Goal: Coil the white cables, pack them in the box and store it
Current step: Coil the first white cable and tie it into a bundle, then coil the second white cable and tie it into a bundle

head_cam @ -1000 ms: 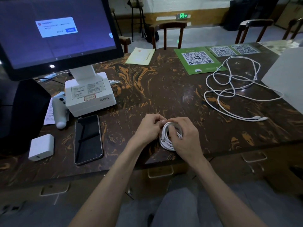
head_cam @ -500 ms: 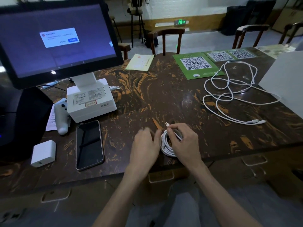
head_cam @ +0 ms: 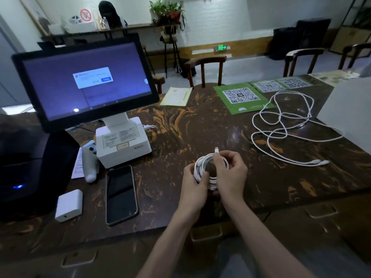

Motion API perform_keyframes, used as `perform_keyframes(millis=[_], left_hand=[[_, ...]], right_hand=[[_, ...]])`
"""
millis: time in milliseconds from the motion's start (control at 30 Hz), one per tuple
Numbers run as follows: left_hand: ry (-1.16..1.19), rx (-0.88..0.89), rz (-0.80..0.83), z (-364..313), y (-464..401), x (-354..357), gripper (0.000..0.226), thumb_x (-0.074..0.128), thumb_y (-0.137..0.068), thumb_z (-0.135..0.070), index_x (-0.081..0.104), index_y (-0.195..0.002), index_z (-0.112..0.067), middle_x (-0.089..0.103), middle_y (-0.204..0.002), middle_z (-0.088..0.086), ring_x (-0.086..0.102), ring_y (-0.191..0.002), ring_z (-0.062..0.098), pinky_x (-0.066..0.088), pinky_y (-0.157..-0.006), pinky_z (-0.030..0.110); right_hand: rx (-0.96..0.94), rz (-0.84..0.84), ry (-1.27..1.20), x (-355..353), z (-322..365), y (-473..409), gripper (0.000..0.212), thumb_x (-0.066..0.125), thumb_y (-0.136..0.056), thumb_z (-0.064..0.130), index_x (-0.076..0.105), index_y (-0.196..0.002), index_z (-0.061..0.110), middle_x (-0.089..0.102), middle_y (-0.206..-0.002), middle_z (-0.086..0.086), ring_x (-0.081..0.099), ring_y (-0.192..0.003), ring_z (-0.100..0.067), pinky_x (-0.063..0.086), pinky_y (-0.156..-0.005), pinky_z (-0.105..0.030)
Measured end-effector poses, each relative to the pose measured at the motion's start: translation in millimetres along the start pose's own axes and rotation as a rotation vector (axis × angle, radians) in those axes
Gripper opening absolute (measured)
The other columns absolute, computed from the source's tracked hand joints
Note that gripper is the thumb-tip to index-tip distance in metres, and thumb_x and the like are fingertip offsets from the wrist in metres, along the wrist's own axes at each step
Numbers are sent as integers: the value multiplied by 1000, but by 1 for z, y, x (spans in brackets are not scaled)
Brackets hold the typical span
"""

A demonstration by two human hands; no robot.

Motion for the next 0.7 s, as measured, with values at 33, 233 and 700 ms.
perform_keyframes(millis=[33, 233, 700], left_hand=[[14, 17, -31, 0, -10, -8, 30, 58, -97, -22, 50, -126, -24, 64, -115, -4, 65, -104, 9, 56, -92, 40], [-38, 62, -206, -18, -81, -60, 30, 51, -98, -11, 53, -128, -10, 65, -117, 6, 64, -106, 19, 52, -98, 43], [-867, 334, -415, -38, -82, -63, 37, 40, -103, -26, 42, -135, -8, 38, -137, 14, 61, -93, 39, 46, -72, 44]], right_hand=[[-20, 47, 39, 10, 2, -1, 5, 69, -89, 22, 69, -94, 21, 71, -89, 5, 68, -84, -8, 59, -80, -36], [-136, 359, 224, 62, 2, 0, 42, 60, -97, 32, 58, -137, 19, 61, -126, 12, 58, -116, -1, 45, -98, -17], [-94, 380, 316, 45, -24, 3, 11, 59, -96, 22, 67, -104, 20, 67, -95, 12, 61, -88, 8, 48, -73, -6]])
Point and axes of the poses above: each hand's wrist, its own y-axis away from the middle knuckle, its own x-axis out of the palm, z = x × y, the point moved 8 cm from there along -y, towards the middle knuckle
